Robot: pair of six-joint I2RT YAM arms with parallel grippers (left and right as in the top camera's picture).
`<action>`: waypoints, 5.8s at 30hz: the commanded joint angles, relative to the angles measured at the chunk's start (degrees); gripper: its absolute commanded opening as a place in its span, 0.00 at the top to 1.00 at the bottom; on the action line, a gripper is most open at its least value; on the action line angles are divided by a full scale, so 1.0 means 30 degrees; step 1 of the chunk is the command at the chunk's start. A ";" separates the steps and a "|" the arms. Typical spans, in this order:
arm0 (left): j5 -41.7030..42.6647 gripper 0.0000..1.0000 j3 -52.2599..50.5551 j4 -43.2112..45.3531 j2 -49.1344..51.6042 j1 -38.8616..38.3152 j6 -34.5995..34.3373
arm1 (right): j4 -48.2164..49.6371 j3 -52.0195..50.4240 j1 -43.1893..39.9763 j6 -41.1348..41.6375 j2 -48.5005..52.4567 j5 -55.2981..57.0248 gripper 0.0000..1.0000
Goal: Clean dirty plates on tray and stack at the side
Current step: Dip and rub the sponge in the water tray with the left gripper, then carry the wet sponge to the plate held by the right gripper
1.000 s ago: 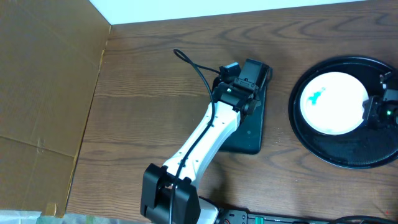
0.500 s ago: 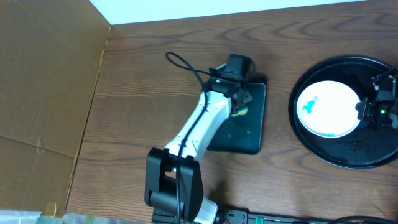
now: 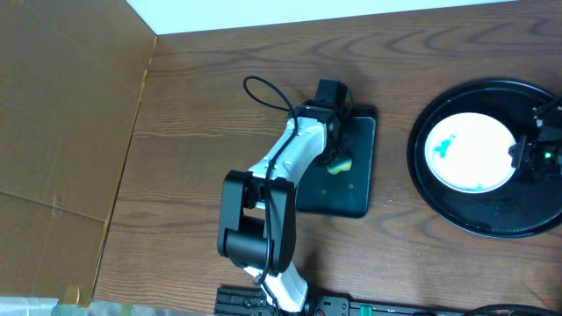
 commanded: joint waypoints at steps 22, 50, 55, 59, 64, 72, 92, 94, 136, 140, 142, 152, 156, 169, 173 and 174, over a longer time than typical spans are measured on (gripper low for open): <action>0.0102 0.68 -0.0102 0.0685 0.1851 0.0015 0.0656 | -0.0998 0.0415 0.0007 -0.1523 0.0335 0.1362 0.99; -0.0619 0.48 -0.0109 0.0648 -0.0350 0.0066 0.2710 | -0.0984 0.0415 0.0131 -0.1523 0.0335 0.1413 0.99; -0.0605 0.58 -0.0109 0.0663 0.0131 0.0066 0.2710 | -0.0984 0.0415 0.0131 -0.1515 0.0335 0.1413 0.99; -0.0539 0.63 -0.0109 0.0656 0.0612 0.0066 0.2703 | -0.0991 0.0415 0.0131 -0.1515 0.0335 0.1413 0.99; -0.0539 0.67 -0.0109 0.0663 0.0656 0.0066 0.2710 | -0.0984 0.0415 0.0131 -0.1523 0.0335 0.1413 0.99; -0.0539 0.71 -0.0882 0.1158 0.0663 0.0029 0.2710 | -0.0976 0.0415 0.0131 -0.1523 0.0335 0.1413 0.99; -0.0546 0.93 -0.1807 0.2142 -0.1239 0.0029 0.3002 | -0.0984 0.0415 0.0131 -0.1523 0.0335 0.1421 0.99; -0.0546 0.93 -0.1807 0.2149 -0.1588 0.0029 0.3002 | -0.0976 0.0415 0.0131 -0.1523 0.0335 0.1413 0.99; 0.0976 0.93 -0.2812 0.2528 -0.5428 -0.0503 0.4065 | -0.1151 0.0423 0.0240 -0.5202 0.0335 0.0073 0.99; 0.0976 0.93 -0.2812 0.2514 -0.5595 -0.0750 0.5071 | -0.1115 0.0423 0.0240 -0.5719 0.0335 -0.1246 0.99; 0.0984 0.93 -0.2812 0.2506 -0.5756 -0.0801 0.5064 | -0.1115 0.0423 0.0240 -0.5727 0.0335 -0.1239 0.99; 0.0984 0.93 -0.2812 0.2514 -0.6739 -0.1537 0.4852 | -0.0976 0.0423 0.0240 -0.4634 0.0335 -0.0495 0.99; 0.1042 0.93 -0.2812 0.2594 -0.6739 -0.1880 0.4852 | -0.0984 0.0423 0.0240 -0.4291 0.0335 -0.0226 0.99; -0.2069 0.93 -0.3031 0.2514 -0.6127 -0.1974 0.5056 | -0.0911 0.0423 0.0248 -0.4284 0.0335 -0.0226 0.99; -0.2062 0.93 -0.3067 0.2521 -0.5340 -0.1989 0.5064 | -0.0918 0.0423 0.0248 -0.4284 0.0335 -0.0226 0.99; -0.2062 0.93 -0.3038 0.2579 -0.5384 -0.1974 0.5064 | -0.0925 0.0423 0.0240 -0.4284 0.0335 -0.0226 0.99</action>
